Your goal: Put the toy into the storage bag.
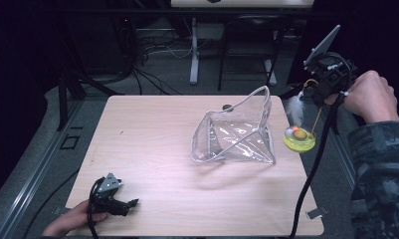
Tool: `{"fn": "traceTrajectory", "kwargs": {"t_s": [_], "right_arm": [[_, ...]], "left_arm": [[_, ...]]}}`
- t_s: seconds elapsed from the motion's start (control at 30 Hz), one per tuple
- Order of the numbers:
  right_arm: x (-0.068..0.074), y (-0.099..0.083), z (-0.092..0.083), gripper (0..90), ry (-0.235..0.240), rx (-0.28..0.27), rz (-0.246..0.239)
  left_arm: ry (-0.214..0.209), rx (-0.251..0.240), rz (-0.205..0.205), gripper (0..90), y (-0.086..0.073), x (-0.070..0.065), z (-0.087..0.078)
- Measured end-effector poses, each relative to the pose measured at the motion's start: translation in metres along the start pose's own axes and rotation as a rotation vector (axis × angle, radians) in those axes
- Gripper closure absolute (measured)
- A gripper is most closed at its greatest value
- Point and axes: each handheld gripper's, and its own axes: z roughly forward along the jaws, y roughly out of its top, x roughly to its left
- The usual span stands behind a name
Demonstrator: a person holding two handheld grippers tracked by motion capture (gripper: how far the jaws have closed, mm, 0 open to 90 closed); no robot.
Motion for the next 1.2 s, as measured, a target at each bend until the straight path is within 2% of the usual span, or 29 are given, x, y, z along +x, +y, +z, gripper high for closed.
{"fn": "traceTrajectory", "kwargs": {"t_s": [0.4,0.5,0.8,1.2], "right_arm": [[0.000,0.013,-0.019,87.6,-0.017,-0.024,0.016],[0.001,0.019,-0.026,87.6,-0.028,-0.023,-0.004],[0.008,0.030,-0.043,87.7,-0.052,-0.040,-0.024],[0.024,0.048,-0.064,87.6,-0.048,-0.094,-0.065]], "left_arm": [[0.000,0.000,0.000,0.0,0.000,0.000,0.000],[0.000,0.000,0.000,0.0,0.000,0.000,0.000],[0.000,0.000,0.000,0.0,0.000,0.000,0.000],[0.000,0.000,0.000,0.0,0.000,0.000,0.000]]}}
